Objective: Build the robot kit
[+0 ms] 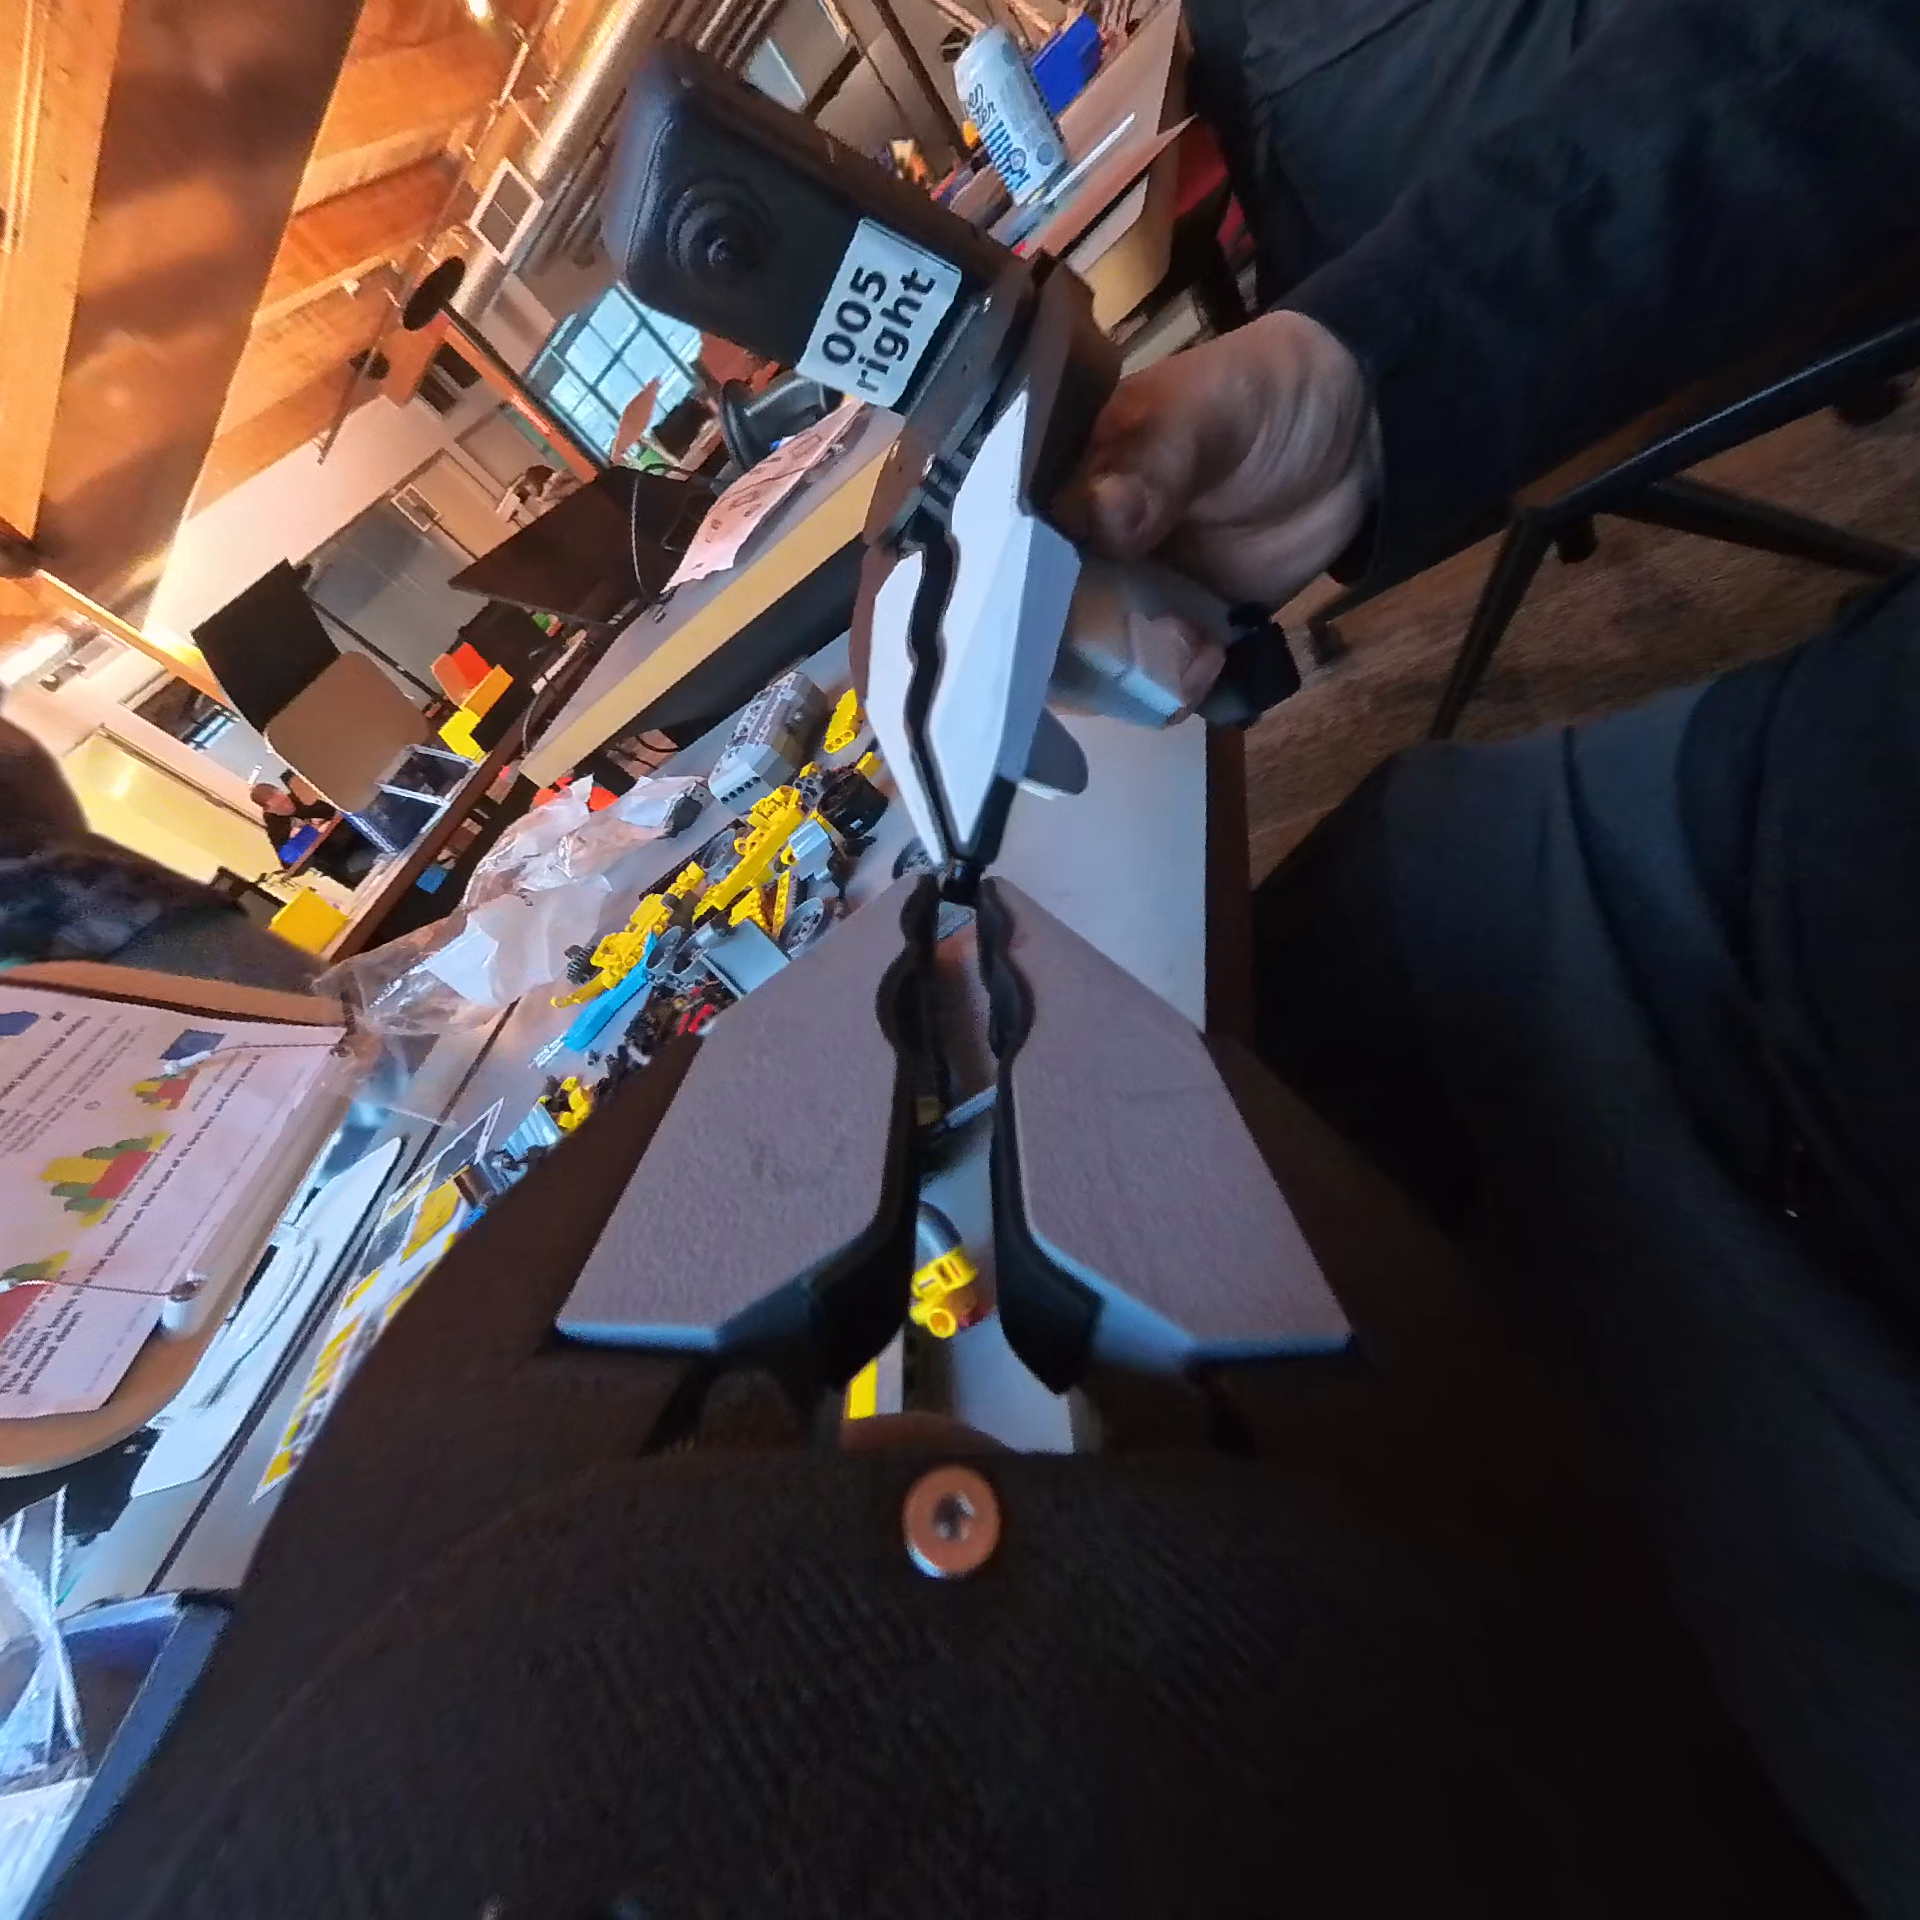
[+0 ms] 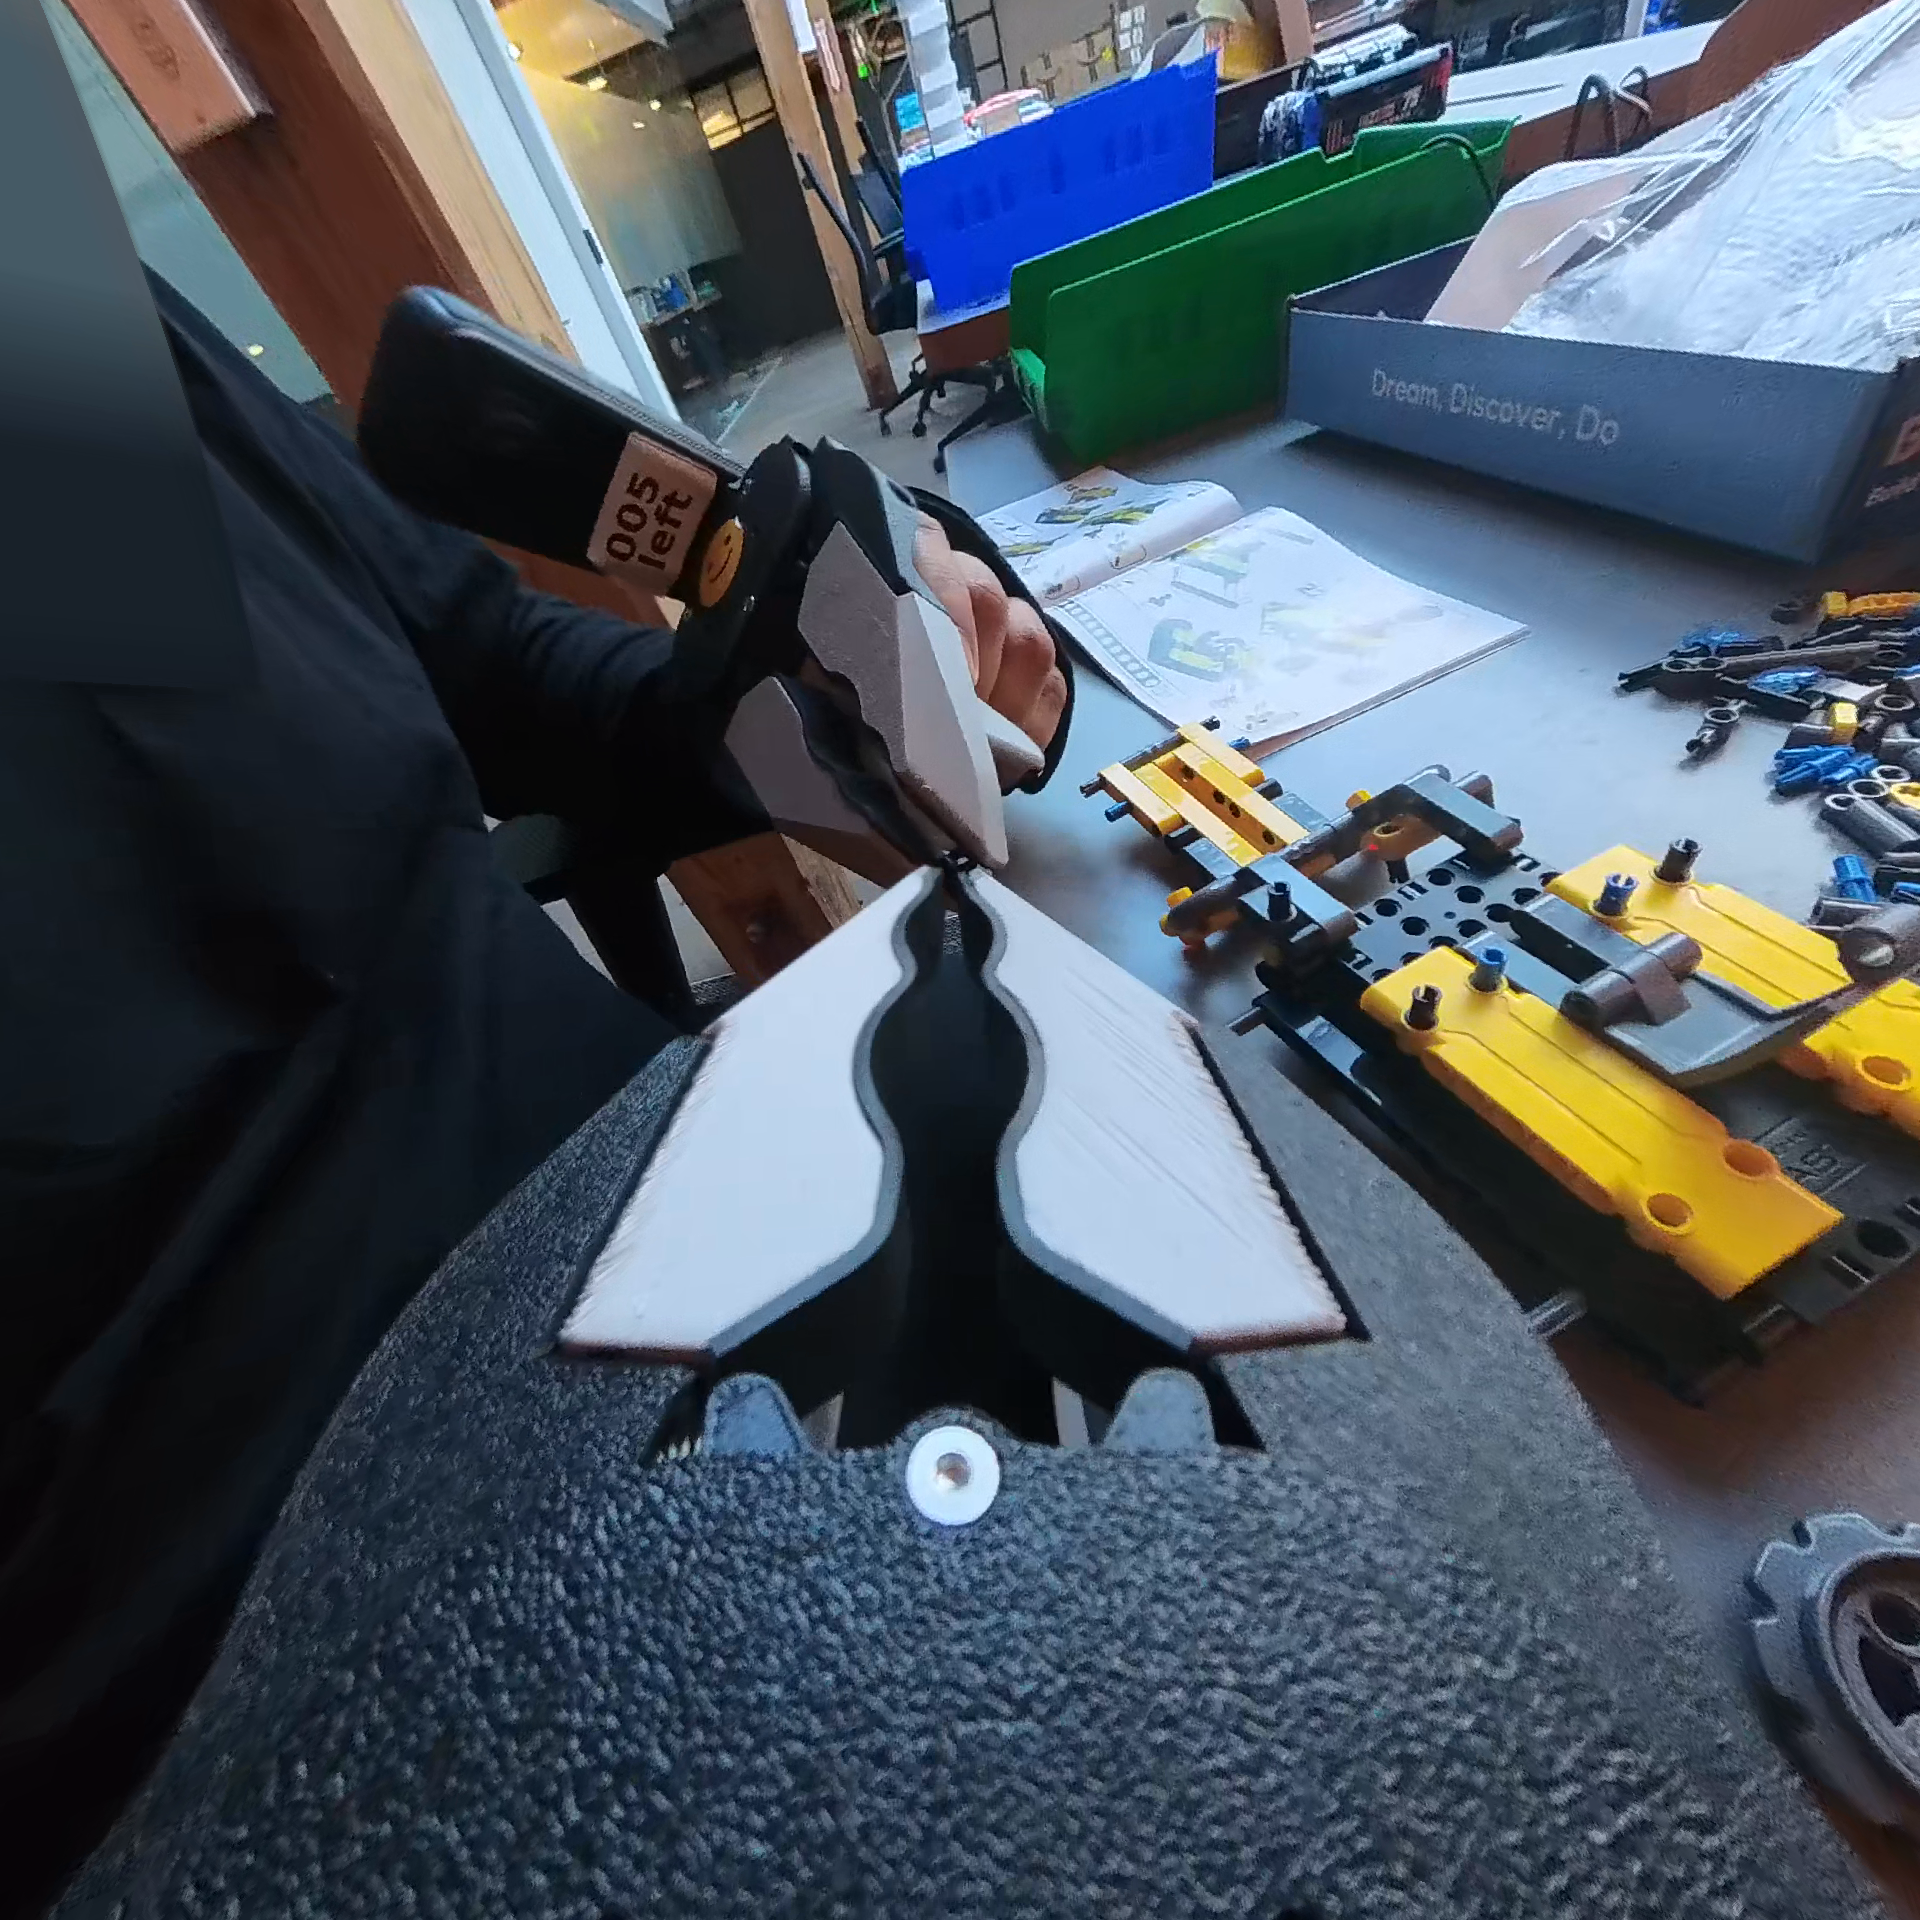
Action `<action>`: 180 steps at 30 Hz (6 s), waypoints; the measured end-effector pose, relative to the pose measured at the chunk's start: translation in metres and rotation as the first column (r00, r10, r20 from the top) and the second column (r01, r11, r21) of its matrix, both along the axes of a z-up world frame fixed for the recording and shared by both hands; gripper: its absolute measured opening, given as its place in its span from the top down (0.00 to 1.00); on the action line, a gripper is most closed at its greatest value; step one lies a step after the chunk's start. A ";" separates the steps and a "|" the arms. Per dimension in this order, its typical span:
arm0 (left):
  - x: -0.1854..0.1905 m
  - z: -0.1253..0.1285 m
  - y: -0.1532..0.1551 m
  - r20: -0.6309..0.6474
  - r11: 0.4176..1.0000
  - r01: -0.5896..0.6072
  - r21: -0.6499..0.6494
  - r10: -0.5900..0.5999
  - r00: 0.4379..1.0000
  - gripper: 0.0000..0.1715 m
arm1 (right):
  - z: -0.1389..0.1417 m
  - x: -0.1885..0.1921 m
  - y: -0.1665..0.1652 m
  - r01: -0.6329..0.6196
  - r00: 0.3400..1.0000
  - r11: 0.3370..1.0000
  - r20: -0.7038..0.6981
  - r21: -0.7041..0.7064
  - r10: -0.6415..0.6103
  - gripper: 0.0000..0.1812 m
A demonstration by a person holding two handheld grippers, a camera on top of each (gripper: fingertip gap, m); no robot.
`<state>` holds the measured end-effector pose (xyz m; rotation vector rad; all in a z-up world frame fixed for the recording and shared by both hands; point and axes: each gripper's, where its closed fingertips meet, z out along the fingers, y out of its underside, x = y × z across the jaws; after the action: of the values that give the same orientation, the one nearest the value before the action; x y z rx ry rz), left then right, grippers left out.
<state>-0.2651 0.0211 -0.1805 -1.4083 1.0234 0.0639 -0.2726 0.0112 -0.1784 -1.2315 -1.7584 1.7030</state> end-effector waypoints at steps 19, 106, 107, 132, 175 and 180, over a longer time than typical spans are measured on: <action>-0.002 0.001 0.002 -0.055 0.998 -0.047 0.052 0.050 0.997 0.98 | 0.000 -0.001 0.001 0.042 0.998 0.995 -0.041 0.087 -0.039 1.00; -0.023 -0.013 0.016 0.310 0.853 -0.021 -0.522 0.212 0.927 0.87 | 0.007 -0.002 0.032 0.211 0.977 0.976 0.002 -0.053 -0.211 1.00; -0.024 -0.010 0.017 0.296 0.866 -0.037 -0.498 0.210 0.932 0.88 | 0.012 -0.002 0.033 0.209 0.978 0.970 0.022 -0.123 -0.208 1.00; -0.061 -0.048 0.037 0.063 0.678 -0.210 -0.704 0.355 0.933 0.83 | -0.024 0.000 0.022 0.238 0.966 0.962 0.070 0.136 -0.249 1.00; -0.046 -0.078 -0.002 0.143 0.520 0.014 -0.854 0.209 0.967 0.75 | -0.062 -0.001 -0.018 0.192 0.981 0.961 -0.027 0.198 -0.191 1.00; -0.046 -0.079 0.003 0.117 0.531 -0.019 -0.847 0.220 0.968 0.81 | -0.063 0.001 -0.017 0.202 0.979 0.957 -0.034 0.210 -0.199 1.00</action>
<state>-0.3106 0.0244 -0.2596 -2.3256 0.7760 -0.5595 -0.2718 -0.0056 -0.2409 -1.2520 -1.6935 1.3672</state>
